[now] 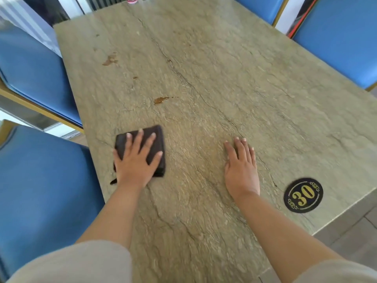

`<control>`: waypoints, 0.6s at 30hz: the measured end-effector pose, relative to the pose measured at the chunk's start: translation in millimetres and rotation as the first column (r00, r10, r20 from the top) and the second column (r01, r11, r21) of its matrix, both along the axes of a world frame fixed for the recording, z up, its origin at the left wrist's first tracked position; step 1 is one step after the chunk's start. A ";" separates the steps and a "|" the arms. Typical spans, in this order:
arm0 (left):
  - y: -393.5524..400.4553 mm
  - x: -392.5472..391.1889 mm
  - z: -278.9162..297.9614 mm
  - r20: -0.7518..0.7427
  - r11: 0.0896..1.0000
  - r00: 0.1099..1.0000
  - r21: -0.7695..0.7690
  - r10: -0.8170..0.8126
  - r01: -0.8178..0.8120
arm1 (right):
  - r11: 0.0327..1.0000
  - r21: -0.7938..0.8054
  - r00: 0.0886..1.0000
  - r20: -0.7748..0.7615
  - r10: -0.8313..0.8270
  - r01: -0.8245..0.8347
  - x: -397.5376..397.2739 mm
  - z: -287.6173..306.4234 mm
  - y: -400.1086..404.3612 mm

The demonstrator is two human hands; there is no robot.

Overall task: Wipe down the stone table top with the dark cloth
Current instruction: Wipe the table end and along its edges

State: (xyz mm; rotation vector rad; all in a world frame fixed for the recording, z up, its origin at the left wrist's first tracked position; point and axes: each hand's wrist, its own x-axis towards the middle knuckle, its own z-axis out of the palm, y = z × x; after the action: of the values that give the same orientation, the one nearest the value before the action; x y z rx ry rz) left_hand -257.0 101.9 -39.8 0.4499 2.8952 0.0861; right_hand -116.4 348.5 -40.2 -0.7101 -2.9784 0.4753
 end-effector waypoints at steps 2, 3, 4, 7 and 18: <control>4.3 1.3 0.5 0.017 0.990 0.990 -0.009 0.137 -0.137 | 1.000 -0.006 1.000 -0.010 0.003 -0.003 0.8 -0.6 1.6; 7.4 8.5 0.9 0.017 0.986 0.986 0.001 0.169 -0.169 | 1.000 -0.011 1.000 -0.016 0.005 -0.005 0.9 -1.6 2.1; 9.8 20.1 1.5 0.013 0.983 0.983 0.013 0.184 -0.184 | 1.000 -0.016 1.000 -0.024 0.006 -0.006 1.3 -2.6 2.2; 10.5 77.2 0.4 -0.020 0.994 0.994 0.017 0.108 -0.107 | 0.998 -0.055 0.998 -0.058 -0.019 0.016 1.8 -3.4 1.4; -29.2 39.0 1.8 -0.060 0.931 0.929 -0.010 -0.365 0.365 | 0.993 -0.110 0.991 -0.120 -0.064 0.051 7.9 -1.9 -2.1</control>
State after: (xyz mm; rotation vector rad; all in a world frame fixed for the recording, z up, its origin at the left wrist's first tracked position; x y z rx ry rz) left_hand -218.1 72.7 -38.0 0.9984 2.8118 0.0156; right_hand -108.5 346.4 -42.1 -0.7434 -2.8271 0.6532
